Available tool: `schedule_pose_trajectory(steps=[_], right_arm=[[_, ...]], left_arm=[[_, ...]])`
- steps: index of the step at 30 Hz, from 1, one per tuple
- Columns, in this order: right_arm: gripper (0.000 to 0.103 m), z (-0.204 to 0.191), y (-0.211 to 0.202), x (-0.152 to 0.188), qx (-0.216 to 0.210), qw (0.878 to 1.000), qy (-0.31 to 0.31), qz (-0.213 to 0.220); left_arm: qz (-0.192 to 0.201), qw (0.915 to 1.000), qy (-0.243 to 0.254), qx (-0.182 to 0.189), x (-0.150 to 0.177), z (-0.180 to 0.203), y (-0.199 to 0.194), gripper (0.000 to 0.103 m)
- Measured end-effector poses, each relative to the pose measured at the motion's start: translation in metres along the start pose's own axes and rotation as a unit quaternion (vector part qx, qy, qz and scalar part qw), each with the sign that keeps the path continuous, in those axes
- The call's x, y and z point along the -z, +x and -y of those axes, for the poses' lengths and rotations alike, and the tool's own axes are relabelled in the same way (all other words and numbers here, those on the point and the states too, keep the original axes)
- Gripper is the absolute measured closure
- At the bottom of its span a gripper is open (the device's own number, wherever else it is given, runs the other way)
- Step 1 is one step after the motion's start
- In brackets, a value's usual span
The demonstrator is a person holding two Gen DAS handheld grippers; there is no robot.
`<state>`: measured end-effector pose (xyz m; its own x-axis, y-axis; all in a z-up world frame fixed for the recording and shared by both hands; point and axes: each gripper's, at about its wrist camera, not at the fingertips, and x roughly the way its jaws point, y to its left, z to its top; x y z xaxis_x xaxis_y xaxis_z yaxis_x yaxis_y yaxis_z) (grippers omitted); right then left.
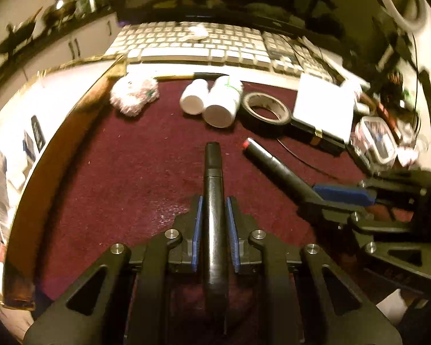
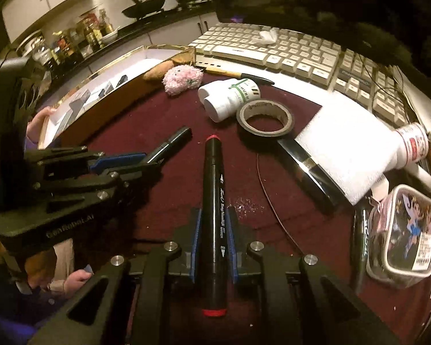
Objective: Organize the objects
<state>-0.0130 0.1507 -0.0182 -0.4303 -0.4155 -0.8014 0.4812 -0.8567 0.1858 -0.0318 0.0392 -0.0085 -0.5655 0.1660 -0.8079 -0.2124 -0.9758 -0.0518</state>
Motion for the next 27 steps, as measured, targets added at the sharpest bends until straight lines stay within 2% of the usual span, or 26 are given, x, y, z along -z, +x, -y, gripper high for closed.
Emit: schedule_pose_trajectory(steps=[3,7,11,18,22,27], right_arm=[[0.088,0.000,-0.002,0.002,0.004,1.000,0.005,0.002],[0.088,-0.008,-0.008,0.012,0.006,1.000,-0.011,0.003],[0.088,-0.006,-0.009,0.014,0.001,1.000,0.002,0.010],[0.088,0.008,-0.014,0.018,-0.043,0.997,0.054,0.029],[0.088,0.016,-0.011,0.016,-0.045,0.995,0.085,0.031],[0.088,0.010,-0.009,0.011,-0.054,0.994,0.088,0.037]], left_arm=[[-0.008,0.9998,0.011,0.014,0.002,0.006,-0.002,0.089],[-0.005,0.9999,0.010,0.008,0.001,0.007,0.000,0.089],[-0.005,1.0000,0.008,-0.001,-0.002,0.010,0.001,0.089],[-0.003,0.9977,-0.055,0.039,-0.001,-0.006,-0.003,0.089],[0.002,0.9956,-0.077,0.053,-0.003,-0.007,-0.006,0.089],[0.015,0.9921,-0.104,0.069,-0.007,-0.015,-0.012,0.089]])
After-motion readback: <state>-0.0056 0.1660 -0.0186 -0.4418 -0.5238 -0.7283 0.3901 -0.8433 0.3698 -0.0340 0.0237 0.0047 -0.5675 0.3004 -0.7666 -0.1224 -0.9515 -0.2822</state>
